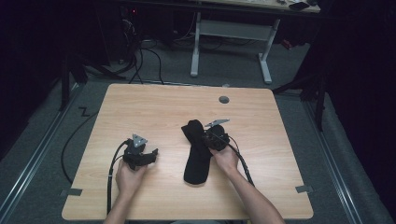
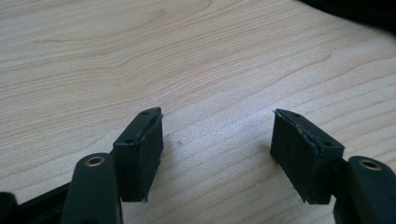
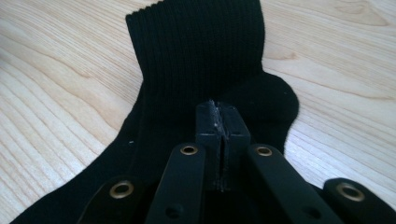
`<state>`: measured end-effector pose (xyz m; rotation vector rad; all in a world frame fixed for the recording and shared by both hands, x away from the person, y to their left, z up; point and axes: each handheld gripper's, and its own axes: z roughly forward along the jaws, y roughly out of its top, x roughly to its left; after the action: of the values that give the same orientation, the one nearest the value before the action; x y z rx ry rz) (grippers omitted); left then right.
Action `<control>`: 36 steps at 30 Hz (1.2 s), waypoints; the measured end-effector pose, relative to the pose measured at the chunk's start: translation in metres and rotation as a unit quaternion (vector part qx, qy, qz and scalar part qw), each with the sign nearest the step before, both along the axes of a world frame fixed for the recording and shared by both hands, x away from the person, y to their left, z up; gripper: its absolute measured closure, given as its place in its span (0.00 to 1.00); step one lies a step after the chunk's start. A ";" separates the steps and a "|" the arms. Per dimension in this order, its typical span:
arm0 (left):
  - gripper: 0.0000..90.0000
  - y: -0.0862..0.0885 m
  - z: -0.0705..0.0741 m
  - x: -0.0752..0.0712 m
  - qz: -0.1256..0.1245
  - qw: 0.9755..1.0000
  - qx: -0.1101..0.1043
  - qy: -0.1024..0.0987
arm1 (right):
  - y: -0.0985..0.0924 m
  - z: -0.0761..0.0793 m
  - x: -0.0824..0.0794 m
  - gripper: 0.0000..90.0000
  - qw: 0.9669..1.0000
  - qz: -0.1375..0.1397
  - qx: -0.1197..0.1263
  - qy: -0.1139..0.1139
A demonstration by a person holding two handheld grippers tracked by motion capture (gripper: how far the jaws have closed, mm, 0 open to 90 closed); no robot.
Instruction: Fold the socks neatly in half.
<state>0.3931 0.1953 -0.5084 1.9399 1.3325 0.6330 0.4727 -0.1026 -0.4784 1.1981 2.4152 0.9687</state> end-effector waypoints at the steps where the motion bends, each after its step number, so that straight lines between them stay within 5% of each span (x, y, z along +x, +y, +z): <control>1: 0.38 0.000 0.000 0.000 0.000 1.000 0.000 0.000 | -0.001 0.000 -0.001 0.94 1.000 0.001 0.003 -0.002; 7: 0.37 -0.003 0.000 -0.003 -0.001 1.000 0.000 0.002 | -0.018 0.013 -0.027 0.80 0.998 0.039 0.015 -0.041; 13: 0.30 -0.027 0.005 -0.008 -0.019 0.999 -0.044 0.001 | -0.039 0.001 -0.059 0.67 0.997 0.053 0.032 -0.041; 18: 0.27 -0.063 0.011 -0.008 -0.055 0.998 -0.040 0.006 | -0.035 -0.009 -0.069 0.61 0.997 0.061 0.030 -0.048; 22: 0.24 -0.089 0.009 -0.007 -0.084 0.996 -0.009 0.010 | -0.027 -0.014 -0.071 0.61 0.995 0.076 0.019 -0.057; 24: 0.24 -0.097 0.007 -0.005 -0.086 0.996 0.000 0.015 | -0.024 -0.018 -0.069 0.64 0.996 0.077 0.013 -0.051; 30: 0.24 -0.107 0.003 -0.001 -0.082 0.996 0.021 0.021 | -0.023 -0.018 -0.066 0.98 0.995 0.077 0.002 -0.065; 36: 0.24 -0.103 0.001 0.000 -0.088 0.996 0.013 0.015 | -0.023 -0.003 -0.070 1.00 0.993 0.085 0.004 -0.077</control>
<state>0.3936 0.0924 -0.5072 2.0678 1.1598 0.5384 0.4031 -0.1253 -0.4814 0.8951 2.4201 1.0794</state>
